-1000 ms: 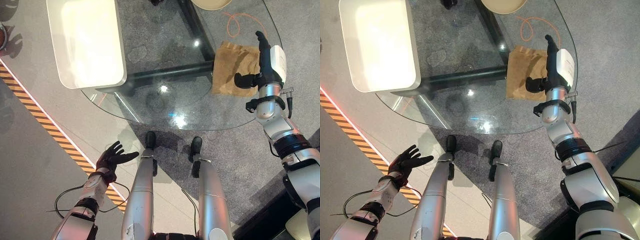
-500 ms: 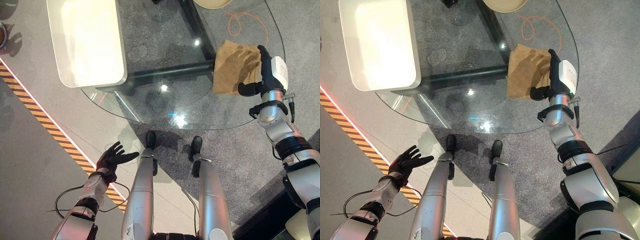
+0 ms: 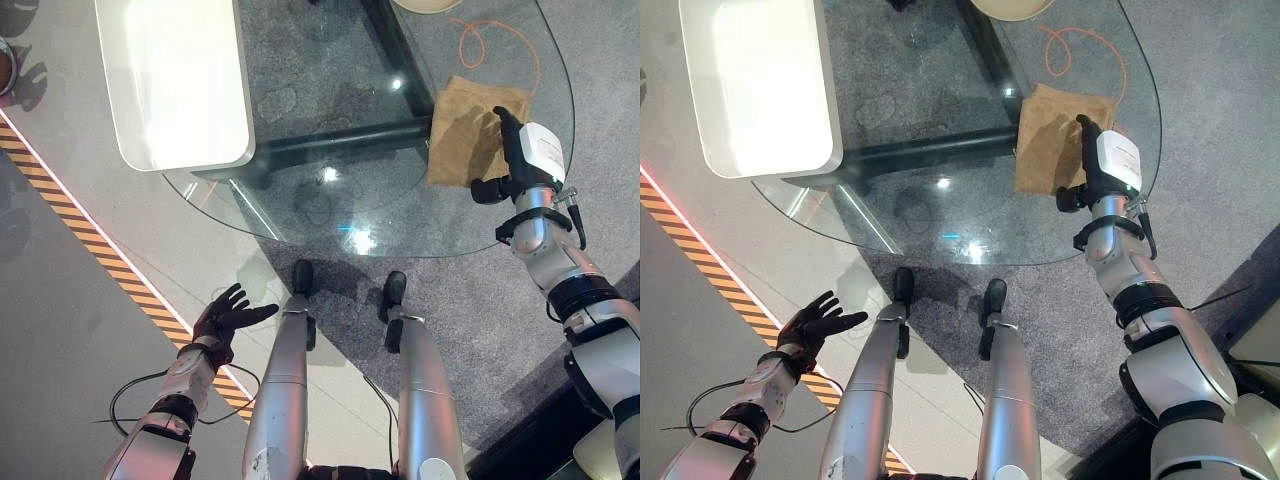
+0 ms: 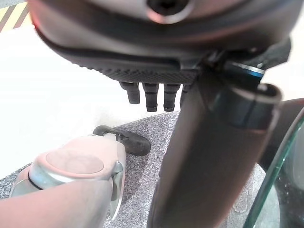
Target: Wipe the table with a cloth and put it in the basket.
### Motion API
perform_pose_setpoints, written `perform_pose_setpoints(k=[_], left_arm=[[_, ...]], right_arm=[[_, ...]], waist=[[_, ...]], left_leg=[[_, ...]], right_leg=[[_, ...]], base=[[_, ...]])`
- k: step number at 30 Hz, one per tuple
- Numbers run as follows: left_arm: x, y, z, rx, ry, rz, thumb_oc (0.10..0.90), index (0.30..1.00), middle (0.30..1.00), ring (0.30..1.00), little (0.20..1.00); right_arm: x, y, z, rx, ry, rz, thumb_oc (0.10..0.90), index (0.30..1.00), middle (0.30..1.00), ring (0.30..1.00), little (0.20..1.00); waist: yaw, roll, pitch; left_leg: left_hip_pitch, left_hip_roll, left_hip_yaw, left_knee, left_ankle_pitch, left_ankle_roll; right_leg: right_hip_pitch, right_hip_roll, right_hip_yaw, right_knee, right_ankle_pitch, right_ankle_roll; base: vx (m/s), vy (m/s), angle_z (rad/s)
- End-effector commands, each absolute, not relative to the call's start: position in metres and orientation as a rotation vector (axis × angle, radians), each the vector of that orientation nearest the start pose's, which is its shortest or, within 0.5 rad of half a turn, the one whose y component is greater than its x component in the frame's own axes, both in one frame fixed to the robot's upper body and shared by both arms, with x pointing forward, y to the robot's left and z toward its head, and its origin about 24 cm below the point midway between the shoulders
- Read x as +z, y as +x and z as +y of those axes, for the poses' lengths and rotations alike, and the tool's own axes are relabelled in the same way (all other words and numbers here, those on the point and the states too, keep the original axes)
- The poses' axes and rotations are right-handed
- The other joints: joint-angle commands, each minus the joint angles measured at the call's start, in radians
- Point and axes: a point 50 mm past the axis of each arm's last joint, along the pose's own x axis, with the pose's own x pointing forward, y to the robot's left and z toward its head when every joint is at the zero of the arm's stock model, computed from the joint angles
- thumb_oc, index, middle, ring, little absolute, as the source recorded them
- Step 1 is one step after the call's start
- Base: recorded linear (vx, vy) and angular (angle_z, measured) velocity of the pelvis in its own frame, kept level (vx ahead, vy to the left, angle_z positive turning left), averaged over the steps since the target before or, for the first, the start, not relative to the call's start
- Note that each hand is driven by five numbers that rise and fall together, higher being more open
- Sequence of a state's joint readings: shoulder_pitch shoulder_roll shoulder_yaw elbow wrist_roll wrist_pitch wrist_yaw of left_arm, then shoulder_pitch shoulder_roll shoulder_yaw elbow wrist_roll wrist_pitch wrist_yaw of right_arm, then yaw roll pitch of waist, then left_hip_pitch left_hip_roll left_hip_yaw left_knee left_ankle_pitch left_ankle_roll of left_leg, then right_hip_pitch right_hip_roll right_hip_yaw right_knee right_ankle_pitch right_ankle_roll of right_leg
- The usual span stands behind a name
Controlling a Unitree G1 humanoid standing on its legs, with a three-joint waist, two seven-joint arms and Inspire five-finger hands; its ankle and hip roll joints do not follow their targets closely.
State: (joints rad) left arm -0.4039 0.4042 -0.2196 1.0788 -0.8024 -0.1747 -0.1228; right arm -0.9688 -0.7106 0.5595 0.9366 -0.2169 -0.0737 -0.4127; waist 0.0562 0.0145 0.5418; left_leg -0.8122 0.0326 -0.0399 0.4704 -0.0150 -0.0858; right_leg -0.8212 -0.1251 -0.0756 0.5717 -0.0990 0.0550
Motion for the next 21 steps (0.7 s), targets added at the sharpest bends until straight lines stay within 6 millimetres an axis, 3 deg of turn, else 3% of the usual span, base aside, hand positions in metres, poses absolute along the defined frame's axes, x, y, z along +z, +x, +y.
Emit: perform_pose_setpoints(k=[1, 12, 21], left_arm=[[-0.044, 0.275, 0.269, 0.221, -0.257, 0.427, 0.8, 0.9, 0.9, 0.9, 0.9], [-0.041, 0.276, 0.272, 0.218, -0.247, 0.432, 0.8, 0.9, 0.9, 0.9, 0.9], [-0.042, 0.273, 0.276, 0.224, -0.243, 0.433, 0.8, 0.9, 0.9, 0.9, 0.9]], right_arm=[[0.221, 0.387, -0.279, -0.435, -1.273, -0.29, 0.8, 0.9, 0.9, 0.9, 0.9], [0.219, 0.387, -0.285, -0.424, -1.399, -0.24, 0.8, 0.9, 0.9, 0.9, 0.9], [0.215, 0.383, -0.294, -0.426, -1.366, -0.225, 0.8, 0.9, 0.9, 0.9, 0.9]], waist=[[-0.004, 0.044, -0.022], [-0.001, 0.041, -0.022], [-0.004, 0.033, -0.022]], left_leg=[[0.03, -0.064, 0.031, -0.003, -0.026, 0.075], [0.027, -0.064, 0.028, -0.001, -0.027, 0.077], [0.032, -0.063, 0.029, -0.006, -0.025, 0.077]], right_leg=[[0.002, 0.059, -0.064, 0.015, -0.005, -0.031], [-0.004, 0.059, -0.064, 0.019, -0.001, -0.032], [0.002, 0.065, -0.063, 0.014, 0.0, -0.032]], base=[[0.0, 0.0, 0.0], [0.0, 0.0, 0.0], [0.0, 0.0, 0.0]])
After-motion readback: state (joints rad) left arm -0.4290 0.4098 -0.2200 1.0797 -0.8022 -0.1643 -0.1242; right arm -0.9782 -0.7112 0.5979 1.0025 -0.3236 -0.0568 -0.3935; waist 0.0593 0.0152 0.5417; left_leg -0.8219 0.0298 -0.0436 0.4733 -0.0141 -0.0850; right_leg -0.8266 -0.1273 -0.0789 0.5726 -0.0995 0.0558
